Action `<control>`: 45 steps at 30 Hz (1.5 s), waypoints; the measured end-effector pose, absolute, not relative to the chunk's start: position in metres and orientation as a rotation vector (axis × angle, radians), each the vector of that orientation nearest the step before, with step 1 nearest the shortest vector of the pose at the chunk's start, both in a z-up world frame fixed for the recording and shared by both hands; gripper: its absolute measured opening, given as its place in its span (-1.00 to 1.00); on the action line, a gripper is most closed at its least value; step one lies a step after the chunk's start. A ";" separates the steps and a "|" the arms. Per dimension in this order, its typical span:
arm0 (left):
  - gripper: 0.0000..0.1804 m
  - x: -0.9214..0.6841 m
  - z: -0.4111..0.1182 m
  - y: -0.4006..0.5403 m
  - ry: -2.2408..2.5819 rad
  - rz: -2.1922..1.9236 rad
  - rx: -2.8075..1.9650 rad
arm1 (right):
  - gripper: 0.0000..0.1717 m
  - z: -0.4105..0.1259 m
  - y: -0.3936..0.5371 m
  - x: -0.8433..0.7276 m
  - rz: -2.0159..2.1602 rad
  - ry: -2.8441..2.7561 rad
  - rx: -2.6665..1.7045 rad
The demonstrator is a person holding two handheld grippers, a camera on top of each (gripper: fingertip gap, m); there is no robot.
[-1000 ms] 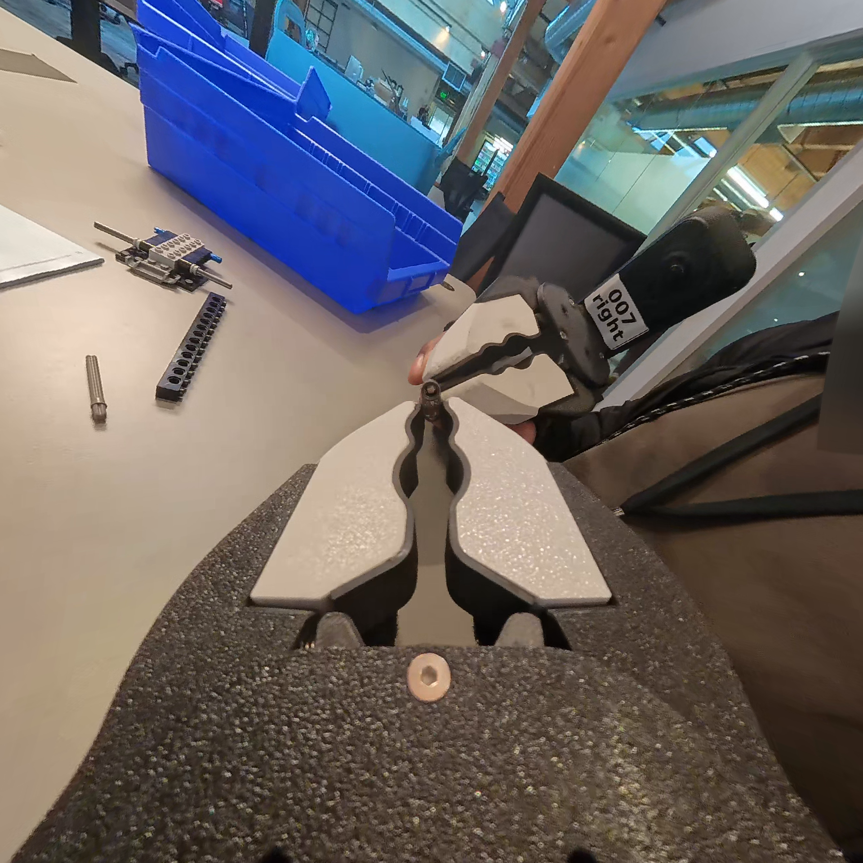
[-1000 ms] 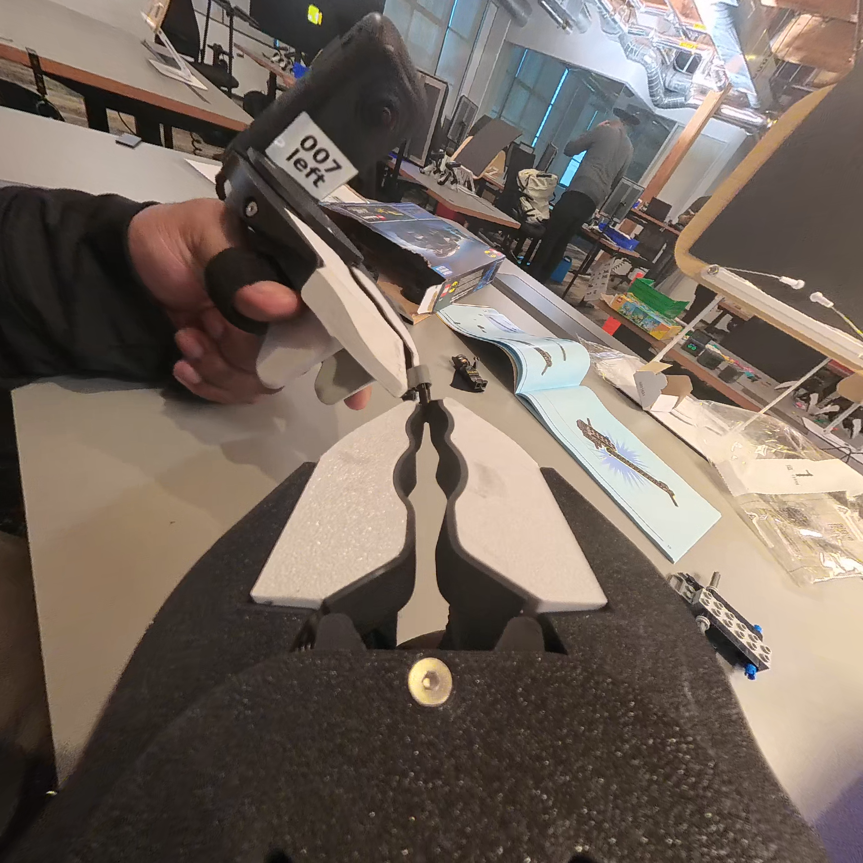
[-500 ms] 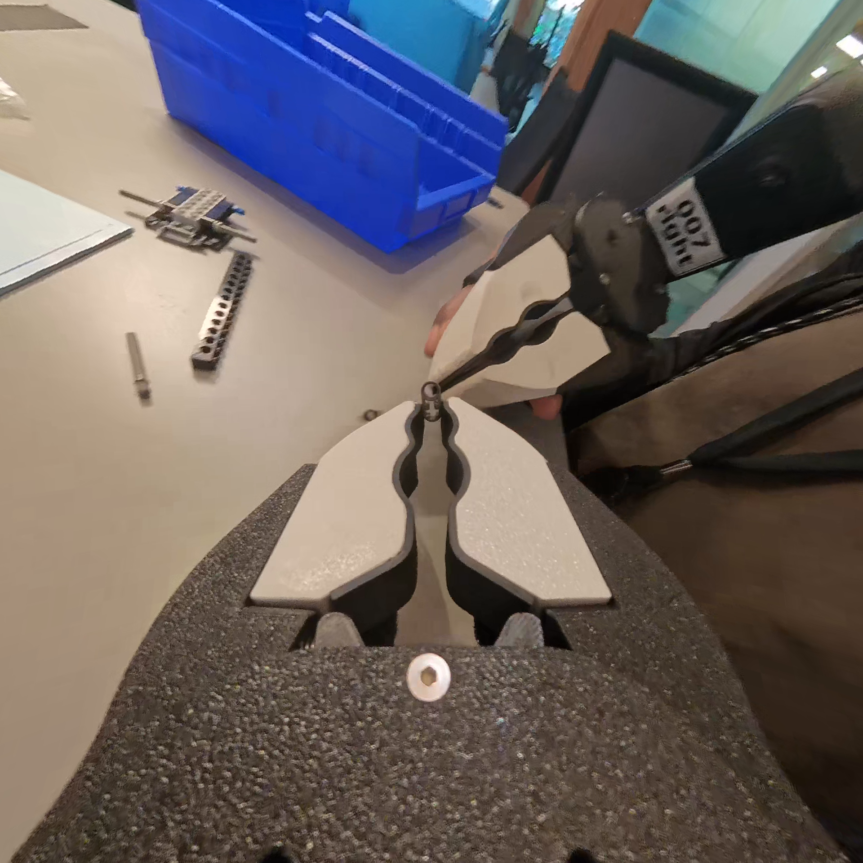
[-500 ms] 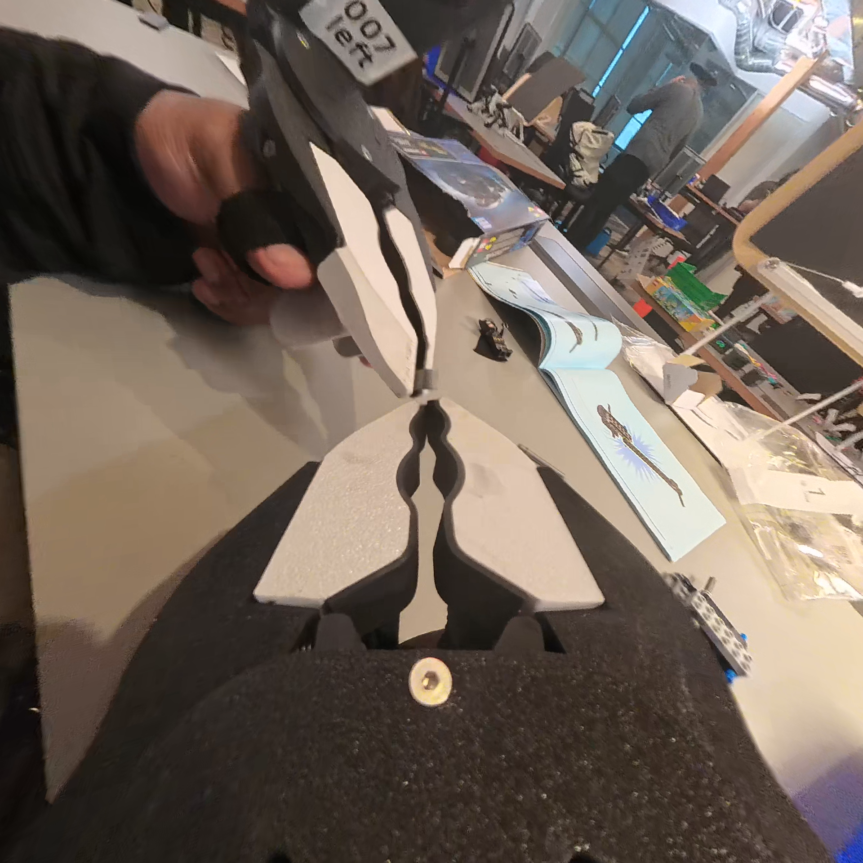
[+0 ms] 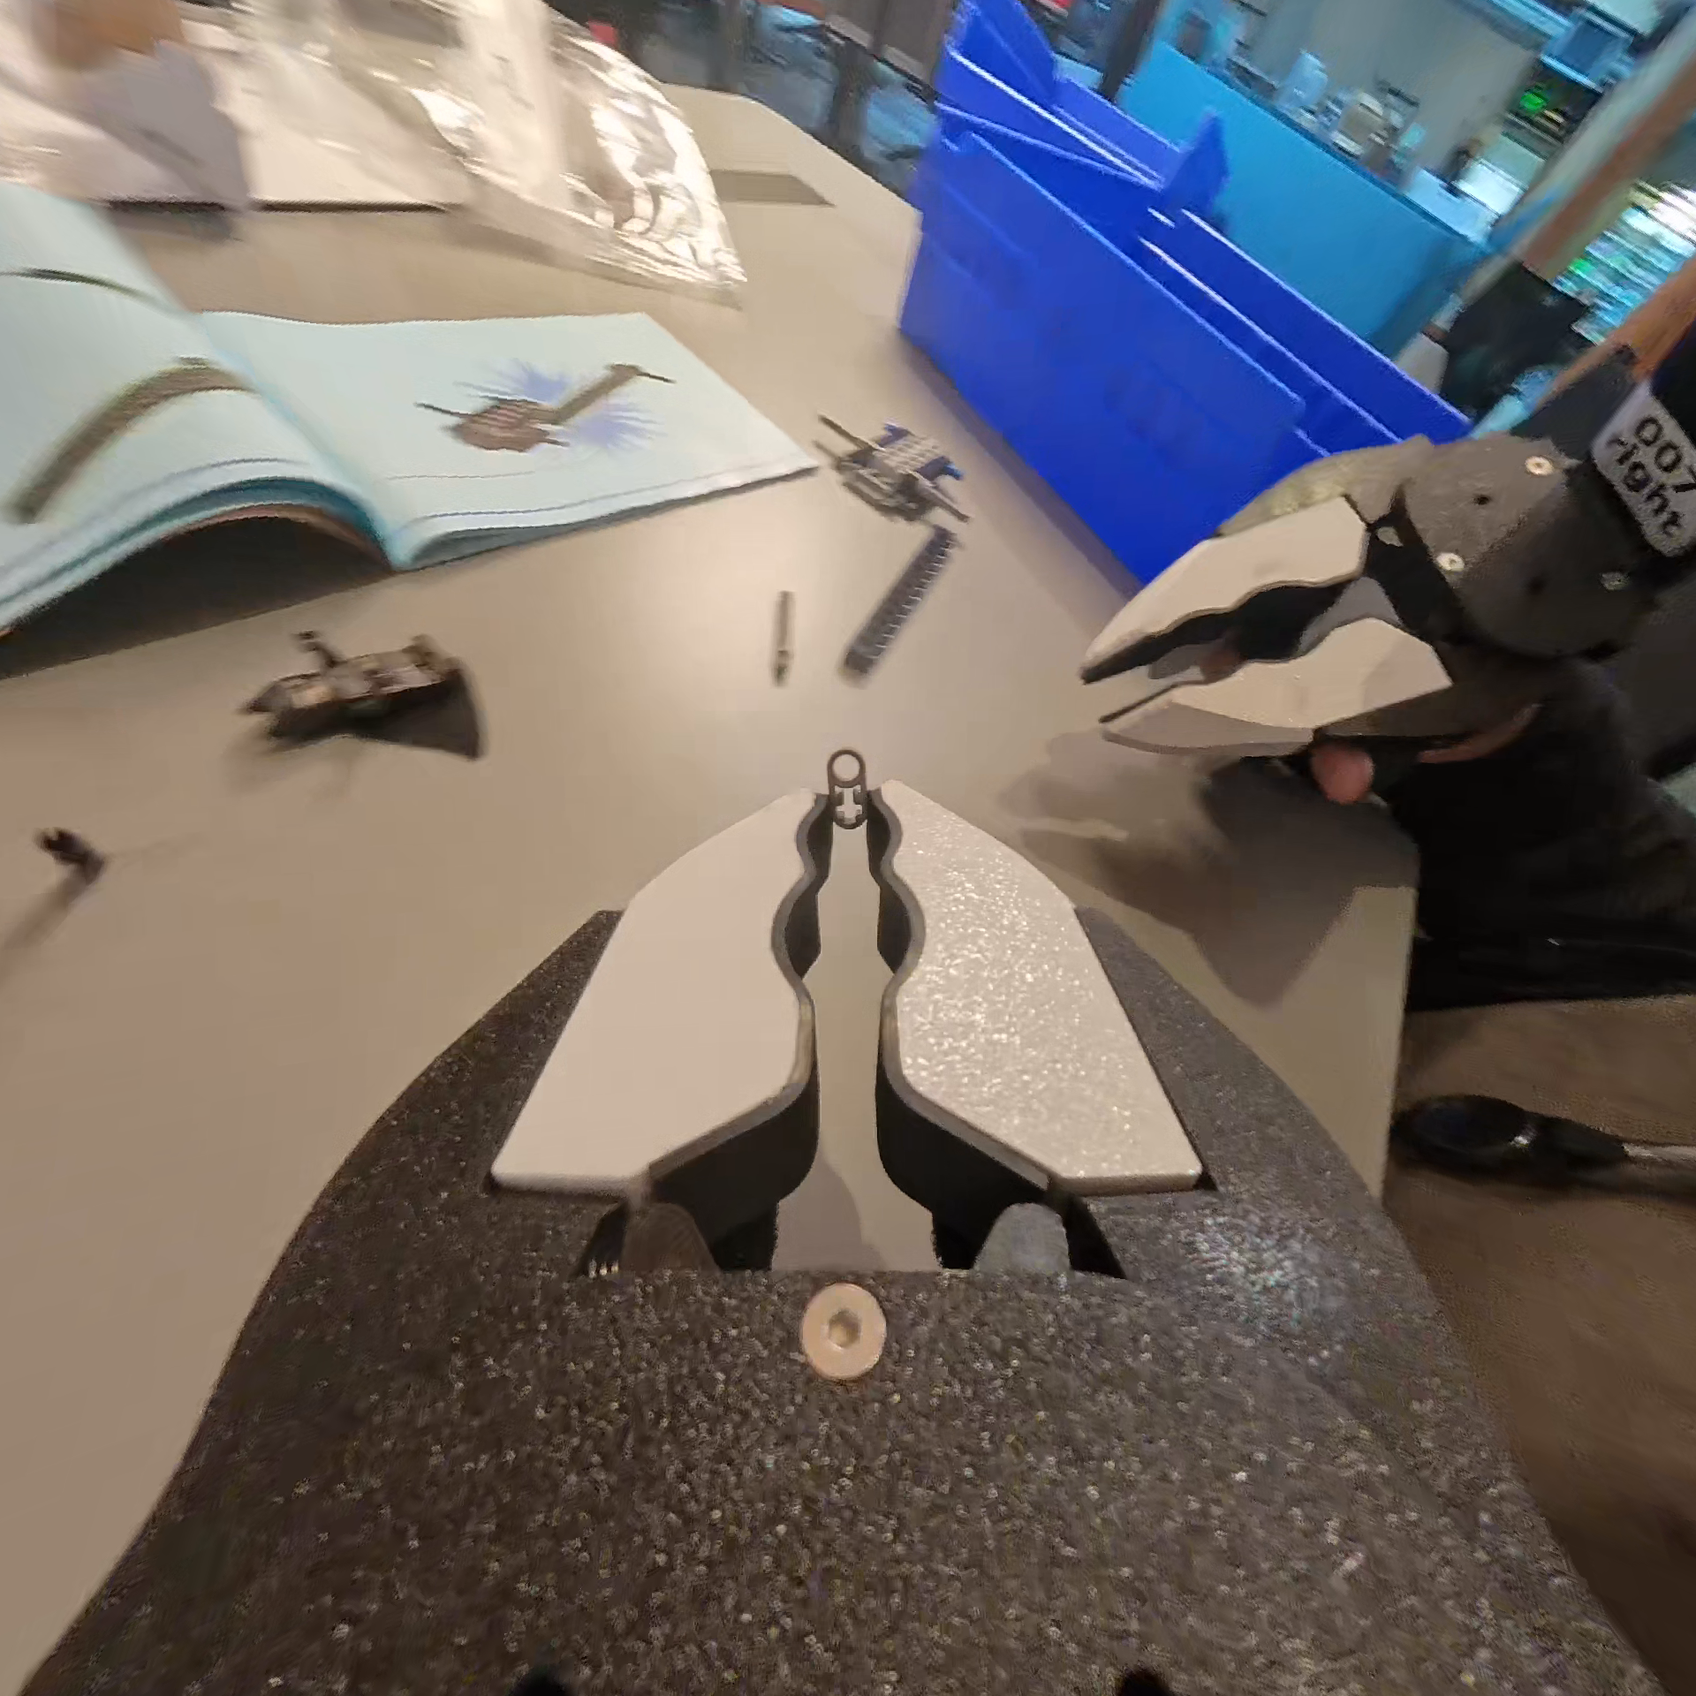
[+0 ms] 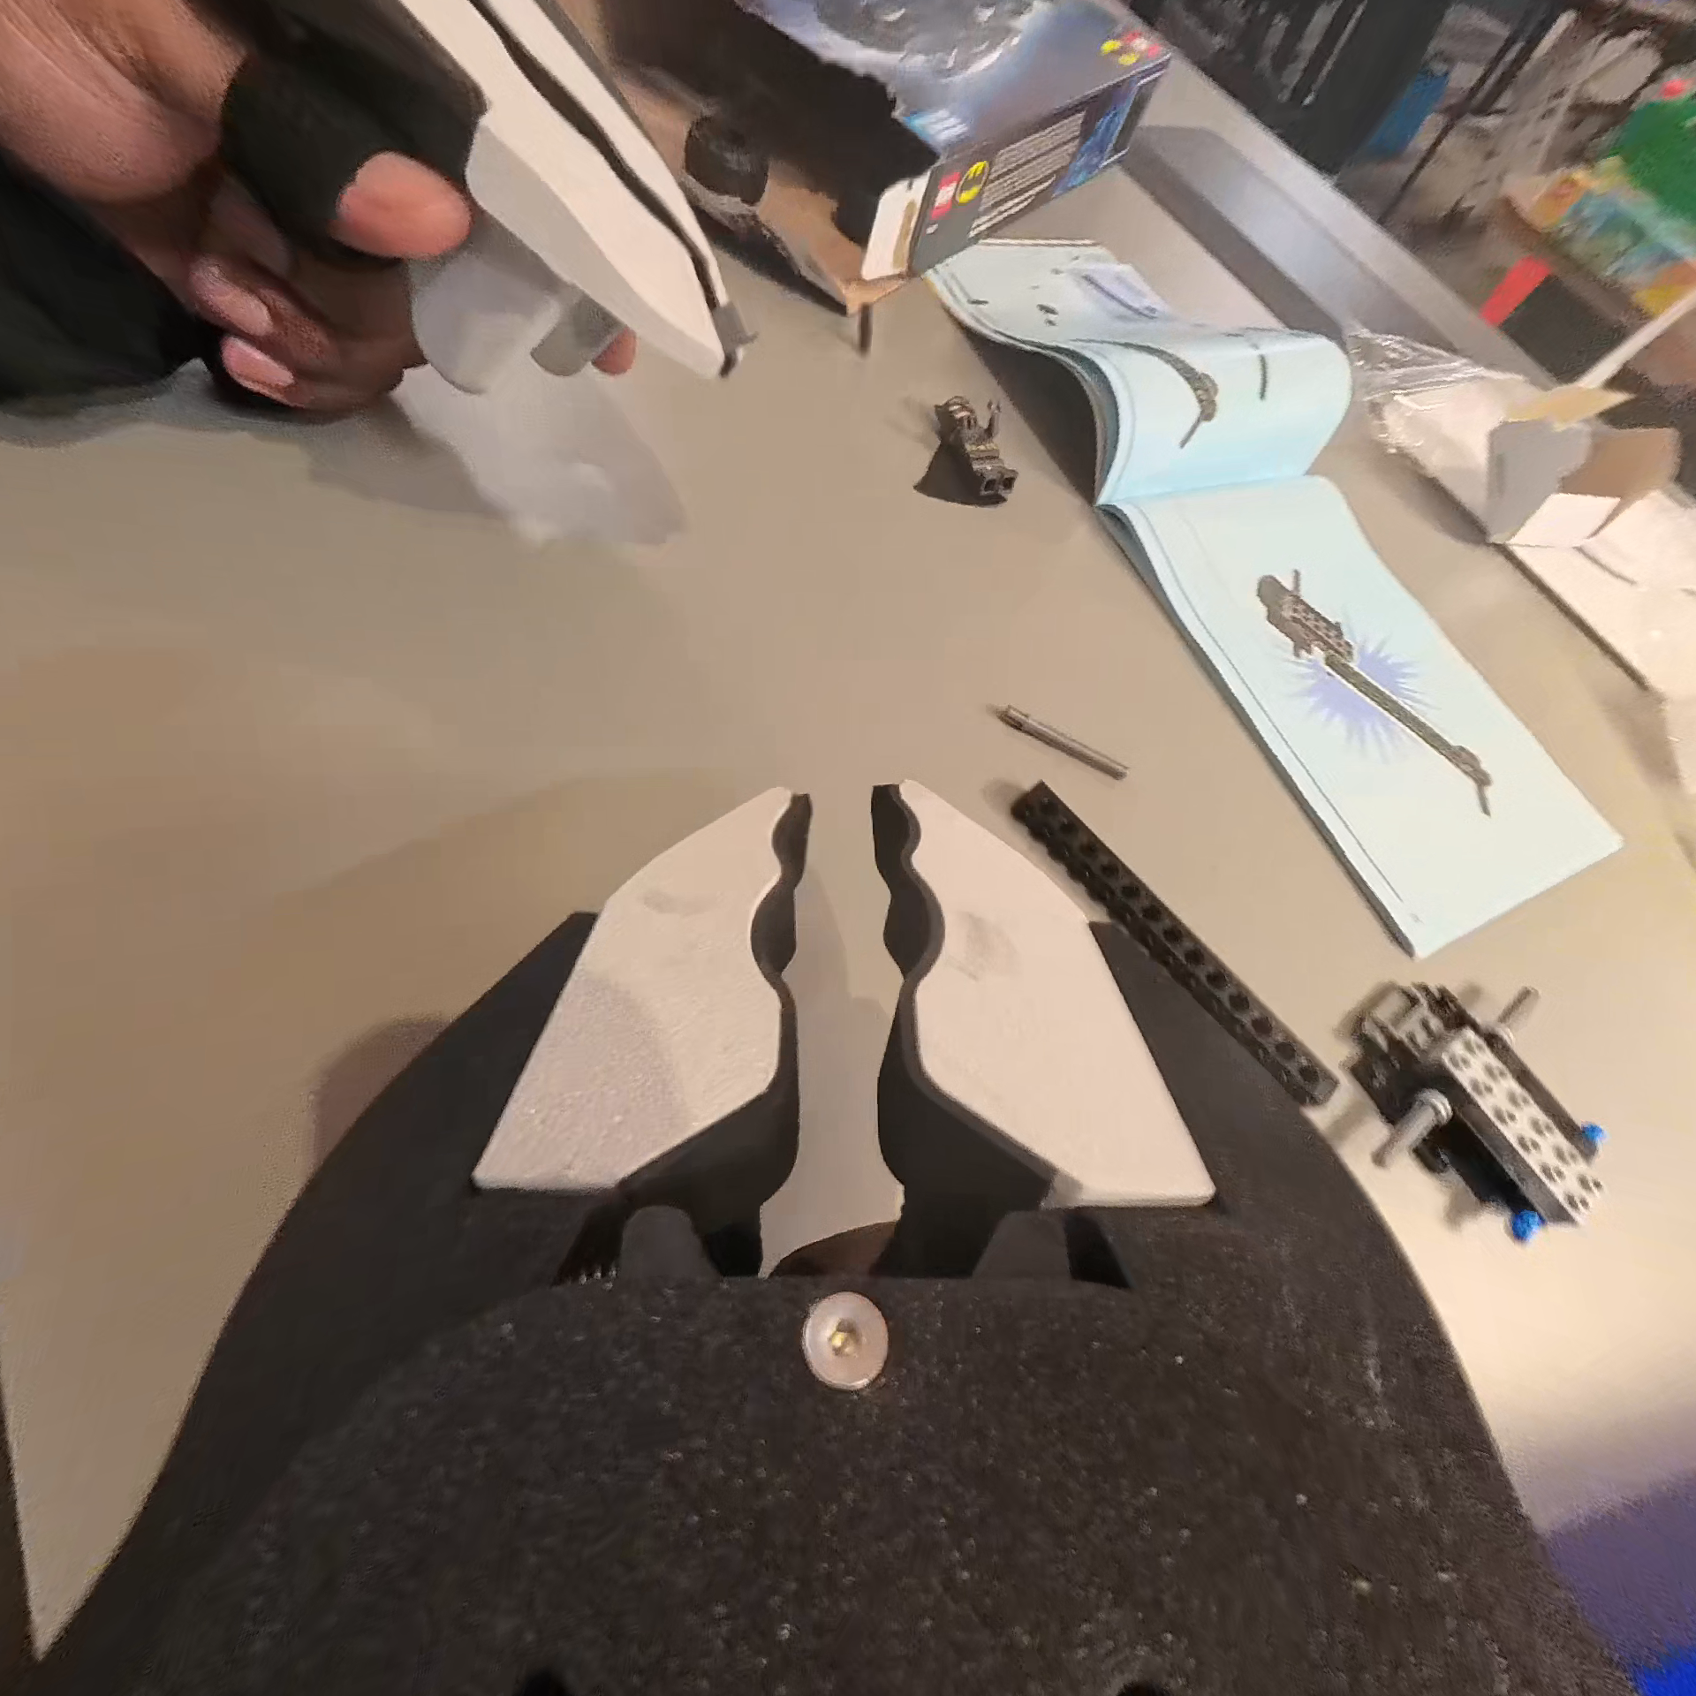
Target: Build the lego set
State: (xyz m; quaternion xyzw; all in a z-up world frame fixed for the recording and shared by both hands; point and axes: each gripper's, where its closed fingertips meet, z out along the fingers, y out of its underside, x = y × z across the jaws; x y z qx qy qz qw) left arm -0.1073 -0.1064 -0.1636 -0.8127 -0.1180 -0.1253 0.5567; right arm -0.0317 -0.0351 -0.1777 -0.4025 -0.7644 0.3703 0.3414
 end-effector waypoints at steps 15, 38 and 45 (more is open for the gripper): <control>-0.92 -0.169 -0.163 -0.152 -0.499 -0.126 -1.854 | -0.79 -0.165 -0.088 -0.203 0.903 -2.251 -0.837; -0.92 -0.160 -0.153 -0.158 -0.462 -0.199 -1.781 | -0.84 -0.225 -0.117 -0.294 0.519 -2.715 -0.804; -0.92 -0.159 -0.151 -0.159 -0.459 -0.222 -1.765 | -0.94 -0.226 -0.122 -0.297 0.537 -2.735 -0.847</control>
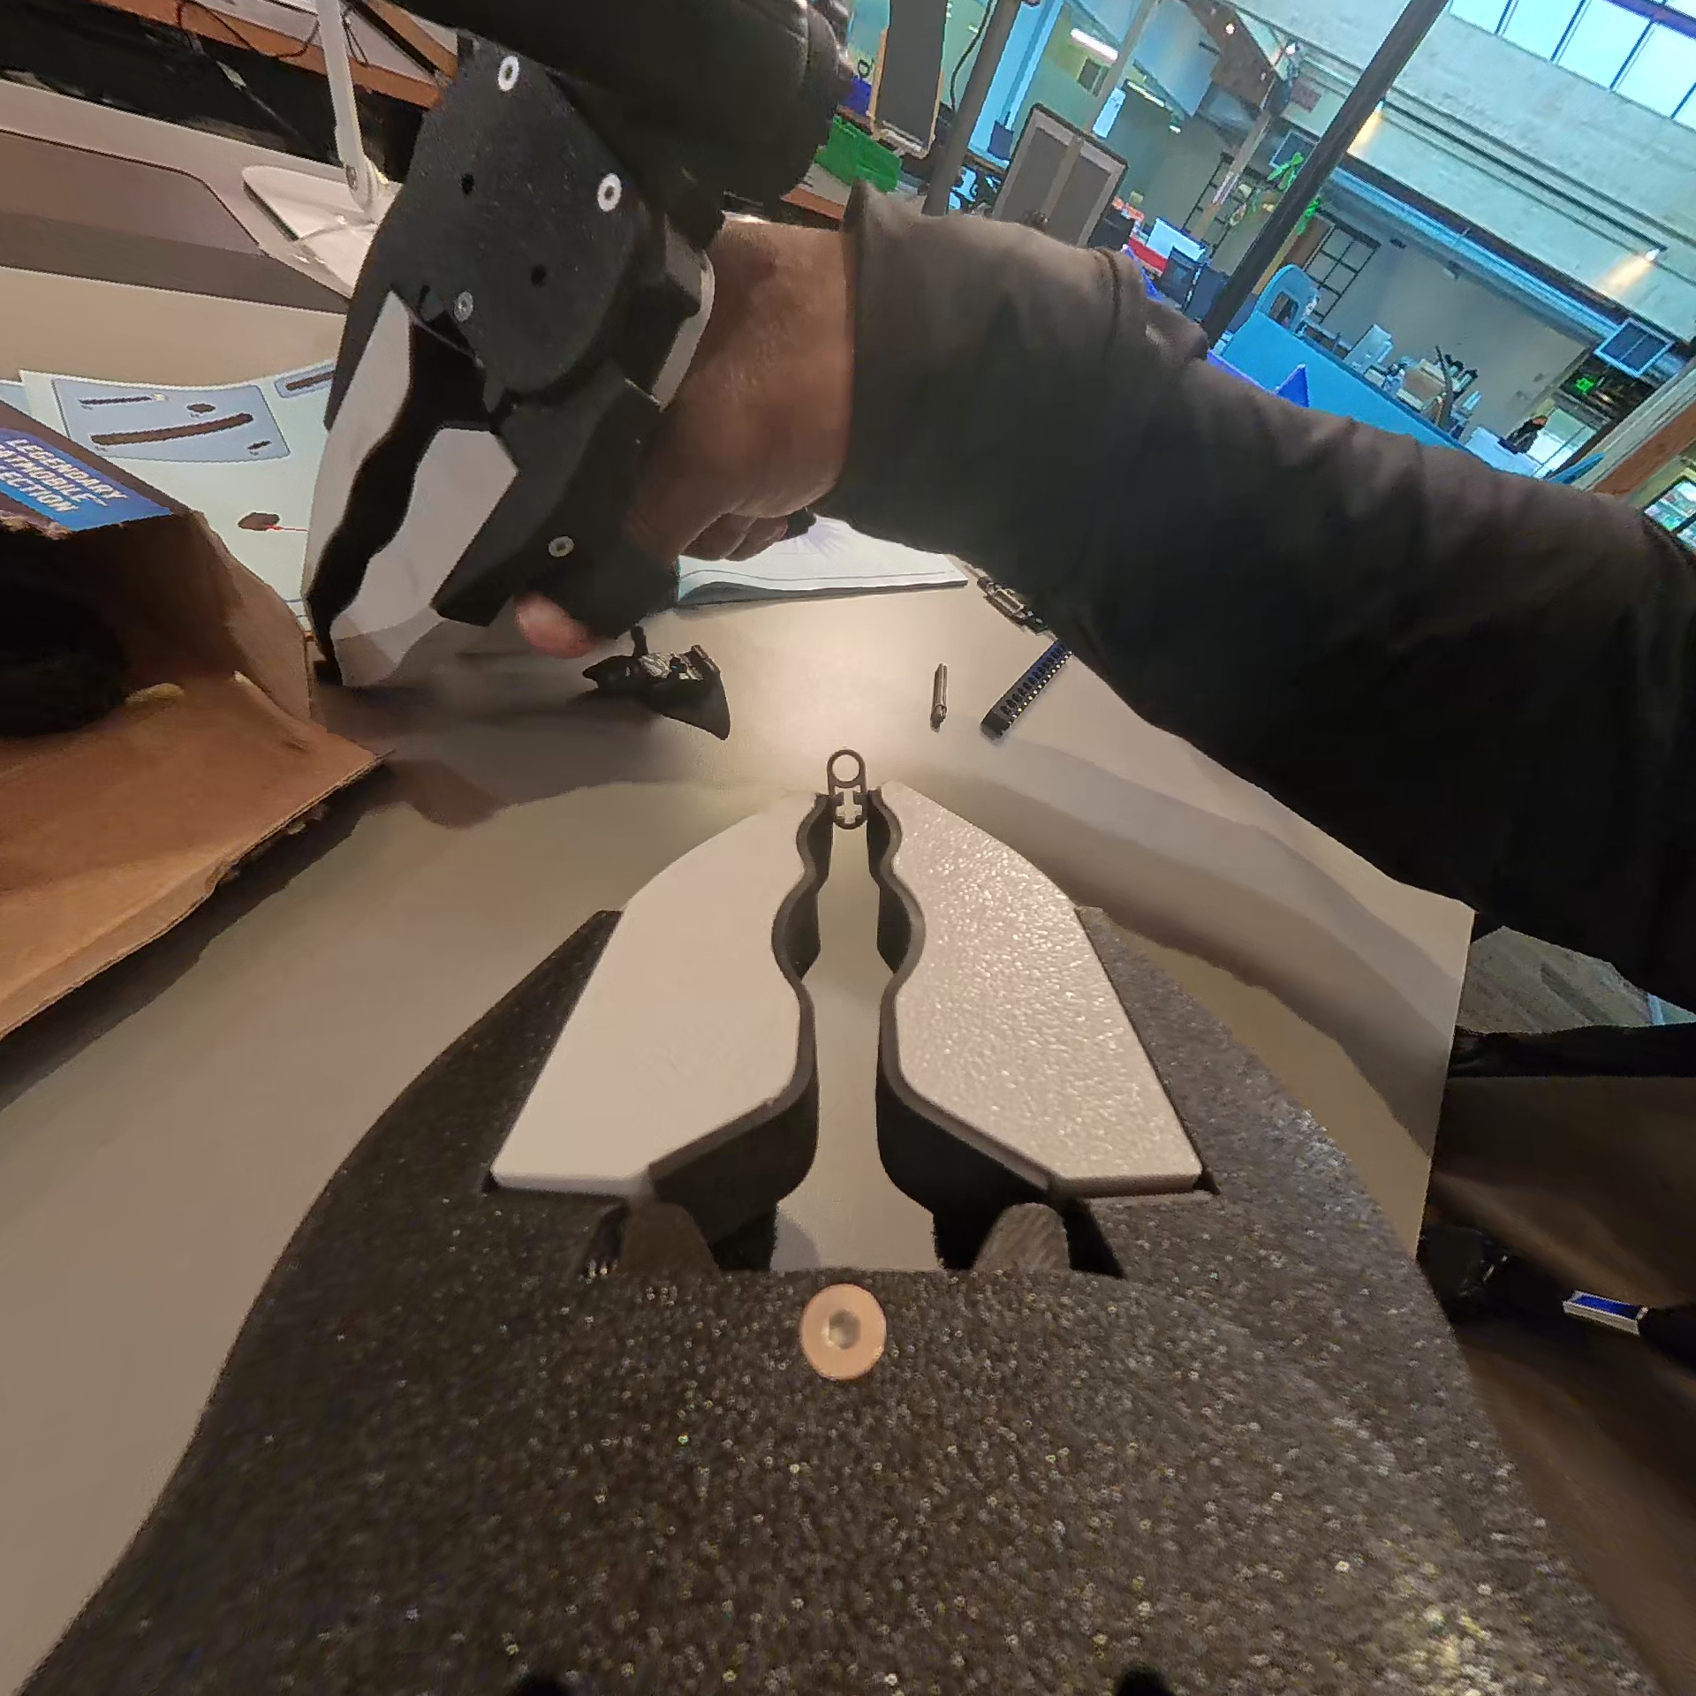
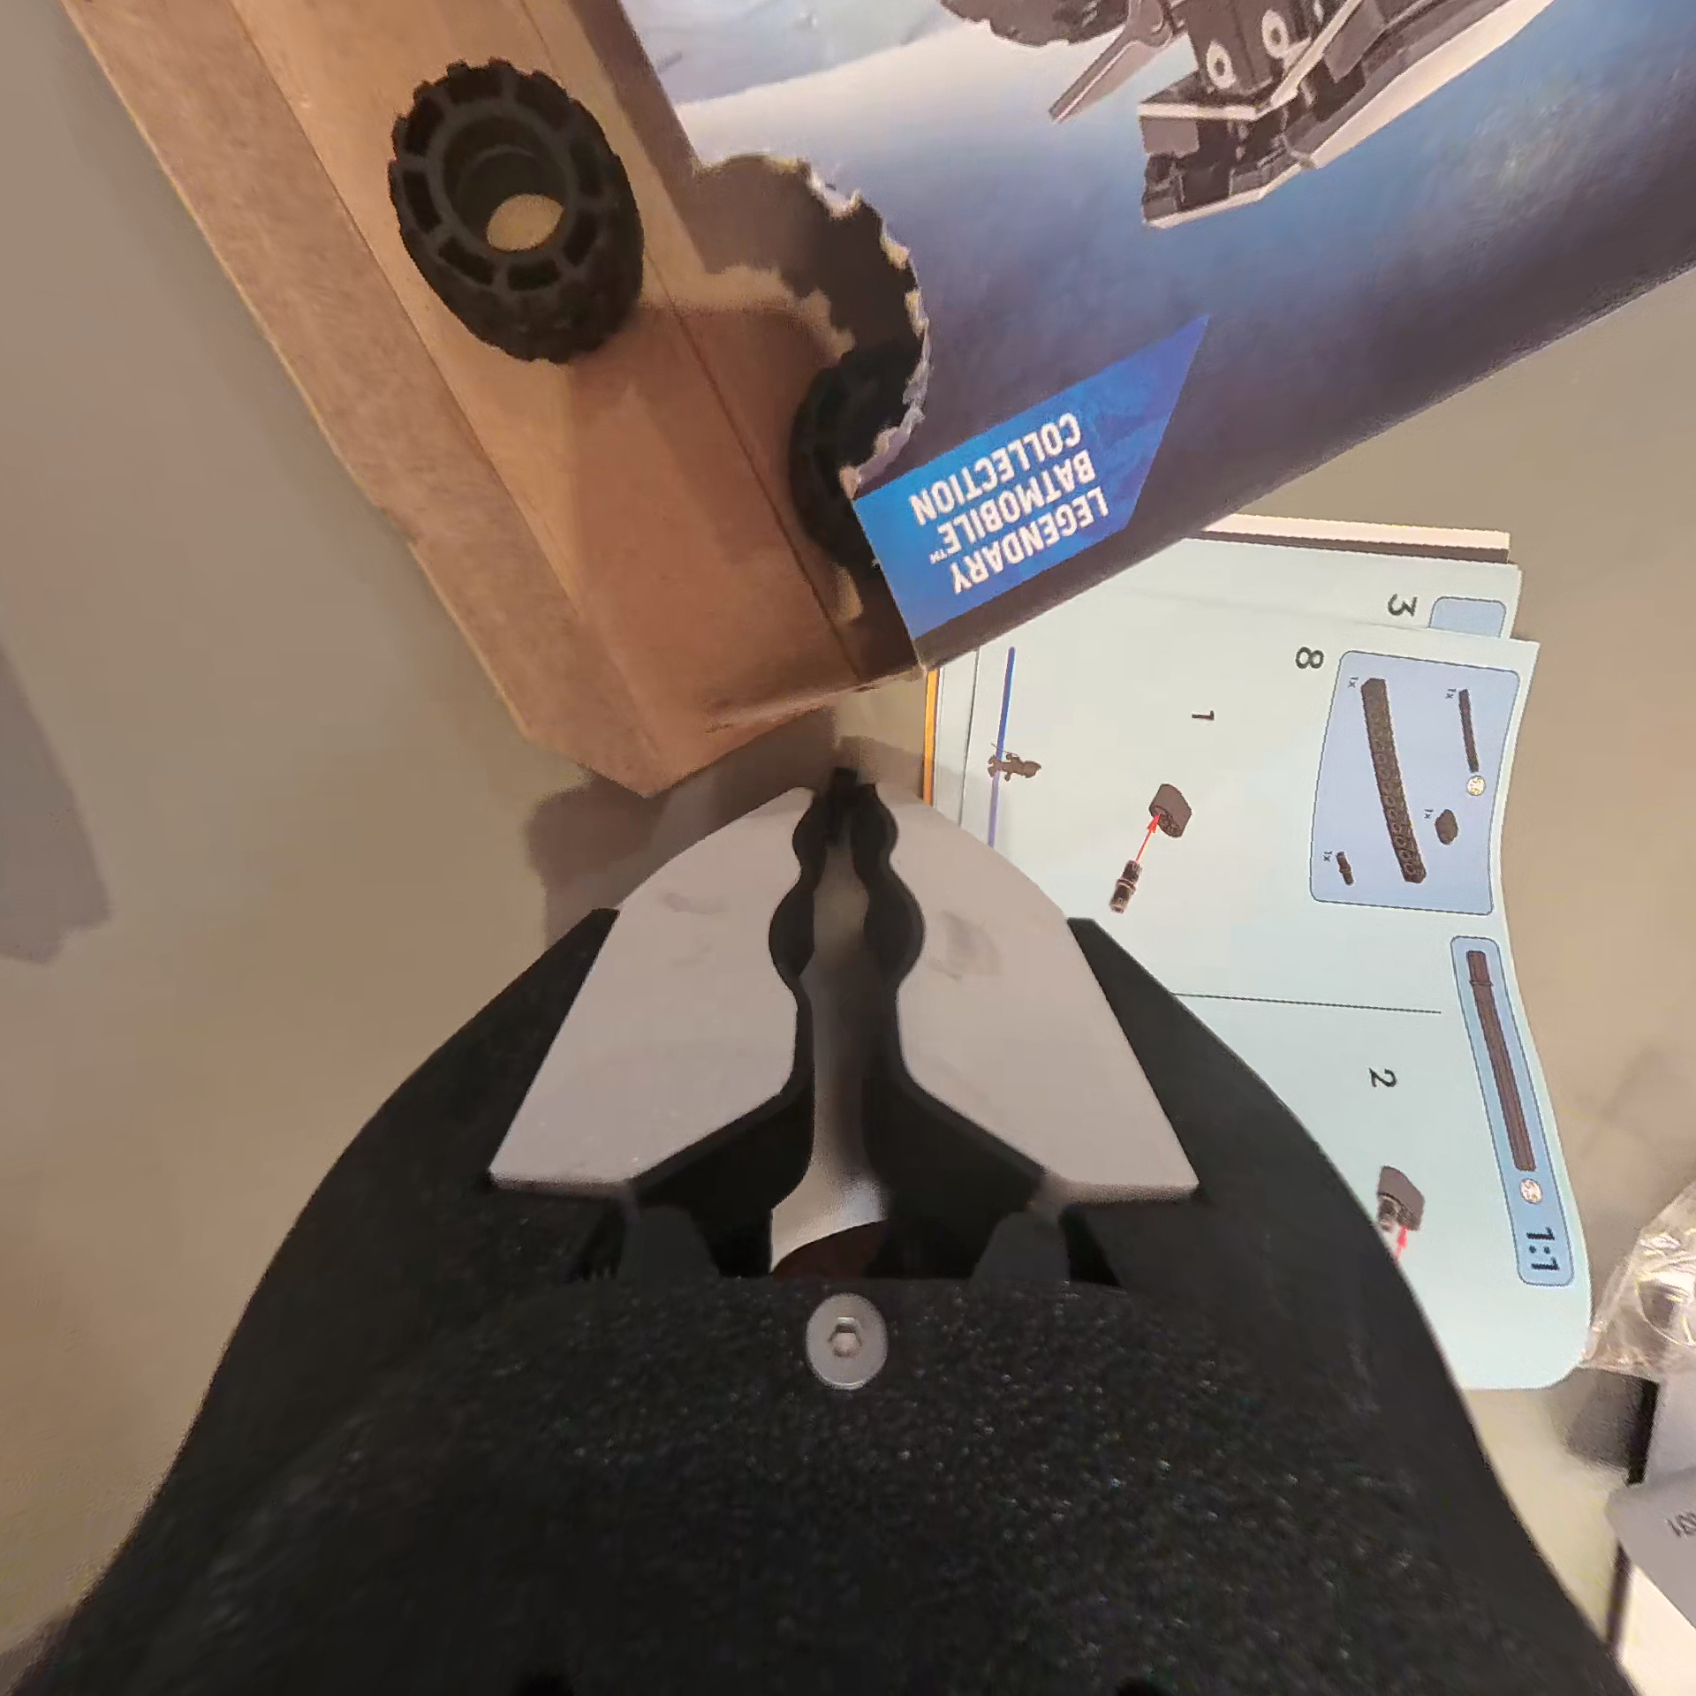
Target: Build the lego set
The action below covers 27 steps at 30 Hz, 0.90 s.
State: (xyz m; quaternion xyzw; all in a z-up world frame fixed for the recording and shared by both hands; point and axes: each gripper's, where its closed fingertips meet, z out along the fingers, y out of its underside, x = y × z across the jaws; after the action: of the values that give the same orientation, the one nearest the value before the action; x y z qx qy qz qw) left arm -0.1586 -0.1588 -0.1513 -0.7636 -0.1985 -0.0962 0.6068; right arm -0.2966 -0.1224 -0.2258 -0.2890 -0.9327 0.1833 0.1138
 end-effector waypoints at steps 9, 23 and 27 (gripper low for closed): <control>-0.92 -0.162 -0.150 -0.160 -0.482 -0.228 -1.741 | -0.94 -0.192 -0.125 -0.236 0.754 -2.534 -0.799; -0.92 -0.063 -0.149 -0.101 -0.009 -0.409 -1.852 | -0.95 -0.154 -0.087 -0.054 1.169 -1.913 -0.863; -0.92 -0.035 -0.161 -0.090 0.170 -0.345 -1.954 | -0.95 -0.148 -0.074 -0.032 1.111 -1.819 -0.846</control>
State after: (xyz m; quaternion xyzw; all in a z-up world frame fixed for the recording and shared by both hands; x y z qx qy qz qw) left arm -0.0354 -0.0896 -0.1612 -0.8234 0.0714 -0.1452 0.5439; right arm -0.0322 -0.0742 -0.1484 -0.3363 -0.7228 0.4415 0.4117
